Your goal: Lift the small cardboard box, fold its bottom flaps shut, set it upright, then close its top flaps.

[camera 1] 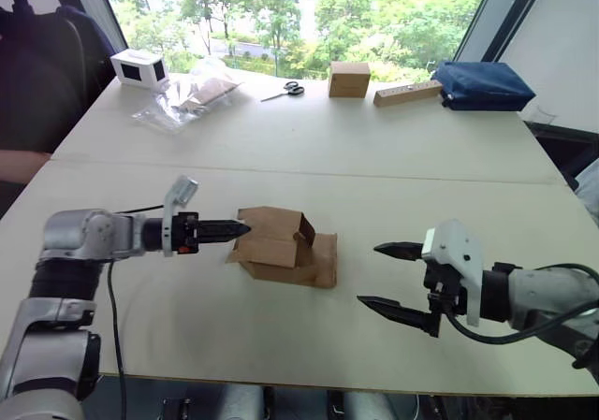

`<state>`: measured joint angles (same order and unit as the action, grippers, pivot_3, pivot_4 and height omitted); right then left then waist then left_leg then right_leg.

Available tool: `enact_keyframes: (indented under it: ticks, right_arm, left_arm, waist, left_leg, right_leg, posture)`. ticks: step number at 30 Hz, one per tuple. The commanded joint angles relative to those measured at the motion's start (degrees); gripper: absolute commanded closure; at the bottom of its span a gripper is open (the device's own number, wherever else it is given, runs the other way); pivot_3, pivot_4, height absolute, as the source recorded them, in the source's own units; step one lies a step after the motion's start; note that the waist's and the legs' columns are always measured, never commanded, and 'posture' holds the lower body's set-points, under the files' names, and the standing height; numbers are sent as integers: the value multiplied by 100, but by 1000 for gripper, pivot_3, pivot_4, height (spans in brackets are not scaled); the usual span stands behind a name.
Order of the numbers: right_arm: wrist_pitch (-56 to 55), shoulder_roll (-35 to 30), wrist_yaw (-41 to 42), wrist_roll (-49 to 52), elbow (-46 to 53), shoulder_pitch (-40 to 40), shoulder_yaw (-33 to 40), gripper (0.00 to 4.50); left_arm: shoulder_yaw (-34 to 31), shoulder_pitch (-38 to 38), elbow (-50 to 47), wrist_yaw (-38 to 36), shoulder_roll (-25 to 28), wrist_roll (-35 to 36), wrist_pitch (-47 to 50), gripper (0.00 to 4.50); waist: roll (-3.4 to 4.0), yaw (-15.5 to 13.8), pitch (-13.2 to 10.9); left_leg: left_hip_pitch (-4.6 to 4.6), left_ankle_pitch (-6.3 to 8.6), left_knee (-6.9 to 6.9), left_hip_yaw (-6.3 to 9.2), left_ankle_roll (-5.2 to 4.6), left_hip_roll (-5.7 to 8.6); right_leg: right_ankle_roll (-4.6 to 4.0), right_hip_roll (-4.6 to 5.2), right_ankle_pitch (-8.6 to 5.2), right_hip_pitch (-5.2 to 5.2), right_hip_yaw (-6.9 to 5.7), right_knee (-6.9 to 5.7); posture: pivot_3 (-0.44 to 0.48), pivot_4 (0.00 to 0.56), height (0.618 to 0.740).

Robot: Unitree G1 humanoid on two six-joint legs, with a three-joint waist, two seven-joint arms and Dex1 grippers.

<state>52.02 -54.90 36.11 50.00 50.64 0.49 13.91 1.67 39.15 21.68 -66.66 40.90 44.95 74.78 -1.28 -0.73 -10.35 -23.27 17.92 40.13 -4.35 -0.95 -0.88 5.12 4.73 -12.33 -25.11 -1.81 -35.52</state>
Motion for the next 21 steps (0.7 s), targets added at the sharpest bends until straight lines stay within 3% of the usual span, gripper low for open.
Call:
enact_keyframes:
  ticks: [1, 15, 21]
  right_arm:
    - [-80, 46, -132, 134, 250, 105, 244, 23]
    - [-107, -18, -381, 230, 342, 230, 264, 23]
    - [-199, 3, -394, 55, 285, 294, 182, 0]
  left_arm:
    - [223, 282, 161, -255, 18, -77, 194, 0]
    - [458, 529, 377, -555, -246, -237, 160, 0]
    - [517, 525, 587, -761, -308, -416, -78, 2345]
  waist:
    - [0, 13, 0]
    - [-1, 0, 1]
    - [-2, -1, 2]
  left_leg:
    - [1, 0, 0, 0, 0, -1]
    - [0, 0, 0, 3, 0, -3]
    - [0, 0, 0, 3, 0, -3]
  right_leg:
    - [0, -1, 0, 0, 0, 0]
    - [-1, -1, 0, -2, 2, -4]
    - [-1, -1, -1, -2, 2, -4]
  posture:
    - [0, 150, 740]
    - [0, 150, 740]
    - [0, 150, 740]
